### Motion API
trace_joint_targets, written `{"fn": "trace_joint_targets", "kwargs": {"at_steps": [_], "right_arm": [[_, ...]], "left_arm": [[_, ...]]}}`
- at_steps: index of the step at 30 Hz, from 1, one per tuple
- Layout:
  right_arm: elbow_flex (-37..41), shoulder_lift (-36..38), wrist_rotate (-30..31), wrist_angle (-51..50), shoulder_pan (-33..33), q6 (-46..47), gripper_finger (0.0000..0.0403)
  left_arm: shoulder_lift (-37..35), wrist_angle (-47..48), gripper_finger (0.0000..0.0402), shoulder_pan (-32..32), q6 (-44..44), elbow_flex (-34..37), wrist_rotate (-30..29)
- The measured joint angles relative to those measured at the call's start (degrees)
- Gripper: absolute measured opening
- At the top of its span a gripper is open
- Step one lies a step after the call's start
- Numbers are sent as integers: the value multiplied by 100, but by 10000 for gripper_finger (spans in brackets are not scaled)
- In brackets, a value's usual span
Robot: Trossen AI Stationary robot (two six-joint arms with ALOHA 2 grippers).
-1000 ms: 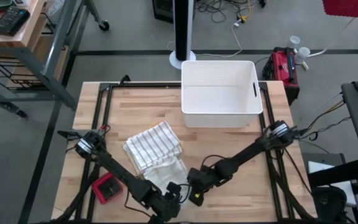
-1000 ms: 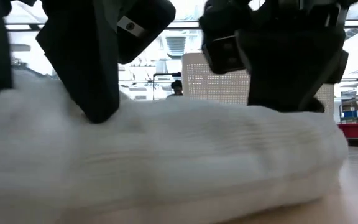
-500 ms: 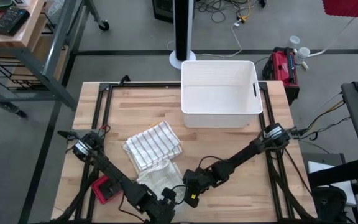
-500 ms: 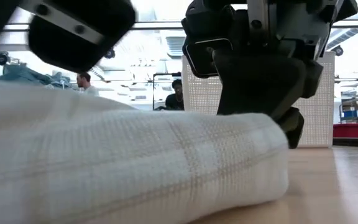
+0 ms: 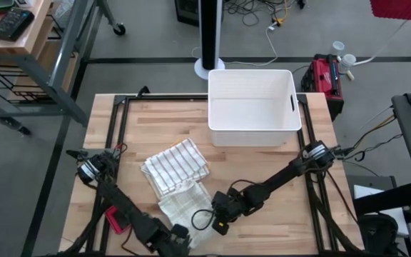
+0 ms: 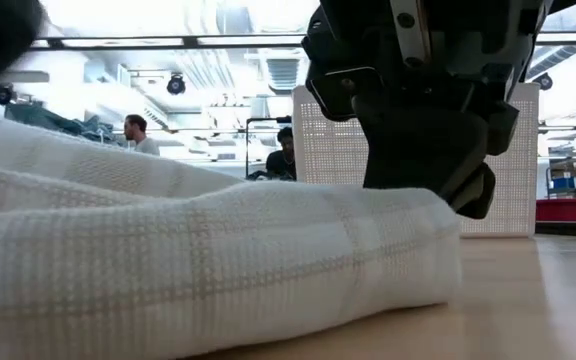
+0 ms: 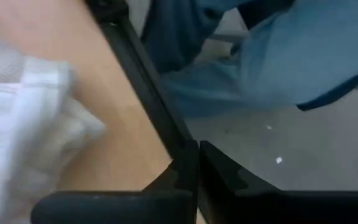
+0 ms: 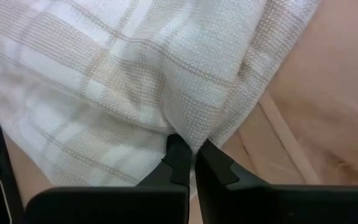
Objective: Fold towel
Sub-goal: Fold the light gray patterned towel
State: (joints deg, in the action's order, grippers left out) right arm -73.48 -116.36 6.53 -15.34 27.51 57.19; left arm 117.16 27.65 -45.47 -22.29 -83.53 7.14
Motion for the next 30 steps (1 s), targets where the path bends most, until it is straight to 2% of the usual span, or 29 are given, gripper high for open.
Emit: {"fn": "trace_joint_targets", "kwargs": {"at_steps": [6,9,11,17,19,21,24,27,30], "right_arm": [[-84,28,171,-2,52,-42,1],[-84,180,293,6,139,-80,0],[-88,367,485,-12,231,-77,0],[-159,992,1738,-977,577,28,0],[-244,1139,2096,-1328,654,-77,0],[-385,1206,2342,-1513,736,-425,0],[-684,1209,2371,-2127,786,-475,0],[-970,1108,2568,-2679,810,-126,0],[-1162,937,2504,-2987,695,23,0]], "left_arm": [[-47,33,3,-78,-416,0,-80],[-224,90,1,-136,-535,0,-585],[-430,248,1,-240,-473,0,-1354],[-1106,432,0,-944,-470,75,-4780],[-1208,538,0,-1097,-460,83,-5611],[-1268,573,0,-1167,-430,85,-6121],[-1300,557,0,-1152,-412,85,-6213],[-1197,488,0,-976,-365,91,-5719],[-925,175,0,-676,194,133,-5098]]}}
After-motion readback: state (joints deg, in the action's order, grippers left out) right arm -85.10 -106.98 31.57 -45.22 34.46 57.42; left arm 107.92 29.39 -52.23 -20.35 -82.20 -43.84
